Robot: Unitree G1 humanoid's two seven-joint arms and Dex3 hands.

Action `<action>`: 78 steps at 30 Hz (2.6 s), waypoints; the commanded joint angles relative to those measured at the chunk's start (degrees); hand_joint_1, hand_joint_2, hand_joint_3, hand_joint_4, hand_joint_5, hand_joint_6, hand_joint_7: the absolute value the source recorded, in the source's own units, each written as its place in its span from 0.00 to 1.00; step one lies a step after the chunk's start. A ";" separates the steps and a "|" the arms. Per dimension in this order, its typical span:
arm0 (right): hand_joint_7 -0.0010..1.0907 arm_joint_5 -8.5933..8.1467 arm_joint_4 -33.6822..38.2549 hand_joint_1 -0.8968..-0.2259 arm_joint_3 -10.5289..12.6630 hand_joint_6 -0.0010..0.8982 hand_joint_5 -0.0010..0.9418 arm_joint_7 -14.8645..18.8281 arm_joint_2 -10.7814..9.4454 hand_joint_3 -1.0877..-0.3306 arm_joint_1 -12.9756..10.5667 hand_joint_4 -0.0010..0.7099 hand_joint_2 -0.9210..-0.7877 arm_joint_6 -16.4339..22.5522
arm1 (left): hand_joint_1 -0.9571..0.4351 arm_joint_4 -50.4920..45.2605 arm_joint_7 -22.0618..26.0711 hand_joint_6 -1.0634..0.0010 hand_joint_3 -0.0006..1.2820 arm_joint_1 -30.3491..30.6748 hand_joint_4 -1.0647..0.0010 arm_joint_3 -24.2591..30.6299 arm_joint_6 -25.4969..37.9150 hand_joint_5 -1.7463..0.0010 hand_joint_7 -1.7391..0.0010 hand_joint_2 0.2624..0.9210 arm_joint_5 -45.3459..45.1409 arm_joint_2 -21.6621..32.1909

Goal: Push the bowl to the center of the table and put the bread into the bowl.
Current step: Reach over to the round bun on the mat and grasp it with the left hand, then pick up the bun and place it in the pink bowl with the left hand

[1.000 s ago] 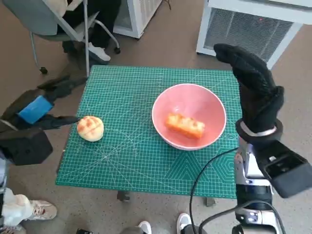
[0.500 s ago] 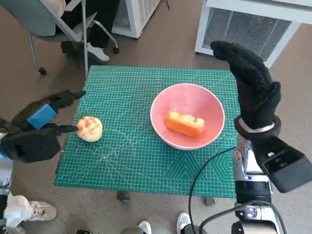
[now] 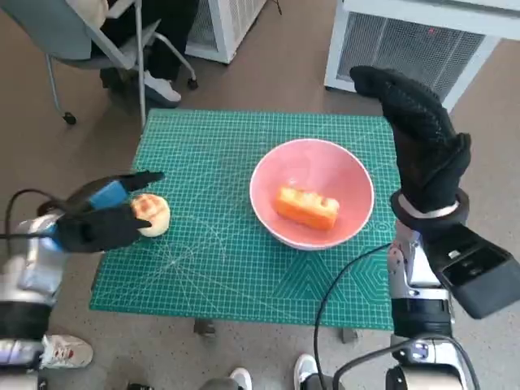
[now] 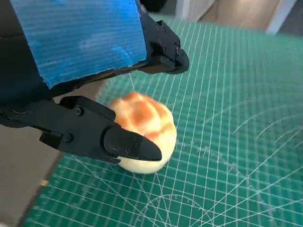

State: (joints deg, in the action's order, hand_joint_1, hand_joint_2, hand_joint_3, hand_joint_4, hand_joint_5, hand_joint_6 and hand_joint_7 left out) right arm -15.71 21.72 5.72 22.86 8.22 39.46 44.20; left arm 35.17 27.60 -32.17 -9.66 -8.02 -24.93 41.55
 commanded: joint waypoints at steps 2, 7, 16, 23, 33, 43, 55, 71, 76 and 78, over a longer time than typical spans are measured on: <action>0.56 0.33 -1.06 0.45 0.14 0.00 0.47 -0.03 0.31 0.32 -0.96 0.00 0.00 -0.87 | 0.56 4.92 -1.78 0.49 0.00 -3.22 0.48 -2.49 0.73 0.95 0.90 0.95 -2.03 -1.41; 0.57 1.13 -1.56 0.45 0.20 0.00 0.48 -0.51 0.28 0.32 -1.24 0.00 0.00 -0.70 | 0.54 8.44 -3.21 0.44 0.05 -4.53 0.32 -3.67 -0.43 0.85 0.61 0.98 -2.54 -1.85; 0.57 1.68 -1.33 0.45 0.28 0.00 0.50 -1.00 0.24 0.32 -1.32 0.00 0.00 -0.26 | 0.68 12.31 -3.75 0.46 0.09 -5.89 0.39 -4.54 -2.29 0.36 0.27 1.00 -1.85 -1.75; 0.57 1.77 -1.46 0.45 0.19 0.00 0.50 -1.28 0.11 0.32 -1.43 0.00 0.00 -0.39 | 0.69 9.58 -1.55 0.45 0.08 -6.12 0.39 -3.36 -2.30 0.33 0.28 1.00 -0.18 -0.44; 0.57 1.59 -1.78 0.44 0.11 0.00 0.50 -1.48 -0.15 0.32 -1.63 0.00 0.00 -0.70 | 0.69 -1.30 0.16 0.45 0.09 -6.15 0.40 0.86 -1.87 0.36 0.25 1.00 3.19 1.57; 0.57 0.92 -1.27 0.44 0.12 0.00 0.50 -1.00 -0.27 0.34 -1.40 0.00 0.00 -0.89 | 0.69 -13.61 0.08 0.45 0.07 -9.16 0.37 4.91 -1.08 0.36 0.27 1.00 6.89 0.17; 0.57 0.26 -0.79 0.43 0.16 0.00 0.50 -0.50 -0.17 0.34 -1.21 0.00 0.00 -0.99 | 0.69 -19.32 0.73 0.45 0.07 -18.14 0.35 0.90 -0.33 0.35 0.28 1.00 6.13 -6.29; 0.57 0.34 -1.88 0.43 -0.08 0.00 0.50 -0.67 -0.08 0.34 -1.73 0.00 0.00 -1.29 | 0.60 -11.87 -1.02 0.57 0.18 -25.90 0.53 -7.38 -4.75 0.41 0.20 1.00 2.21 -17.52; 0.57 0.33 -2.67 0.44 -0.05 0.00 0.50 -0.75 0.05 0.34 -2.19 0.00 0.00 -1.47 | 0.54 -7.46 -0.99 0.61 0.09 -27.68 0.66 -10.48 -5.38 0.89 0.75 0.99 -0.69 -20.08; 0.57 0.49 -3.05 0.44 -0.05 0.00 0.50 -0.90 0.06 0.34 -2.40 0.00 0.00 -1.54 | 0.50 -6.00 -0.82 0.63 0.07 -28.06 0.73 -10.99 -5.70 0.95 0.85 0.99 -0.97 -20.82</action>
State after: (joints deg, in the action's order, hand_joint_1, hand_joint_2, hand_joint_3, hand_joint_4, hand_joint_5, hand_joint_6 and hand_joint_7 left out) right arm -15.52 19.29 5.74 21.81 8.17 38.86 43.38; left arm 27.05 26.90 -58.43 -19.66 -12.99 -24.97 21.64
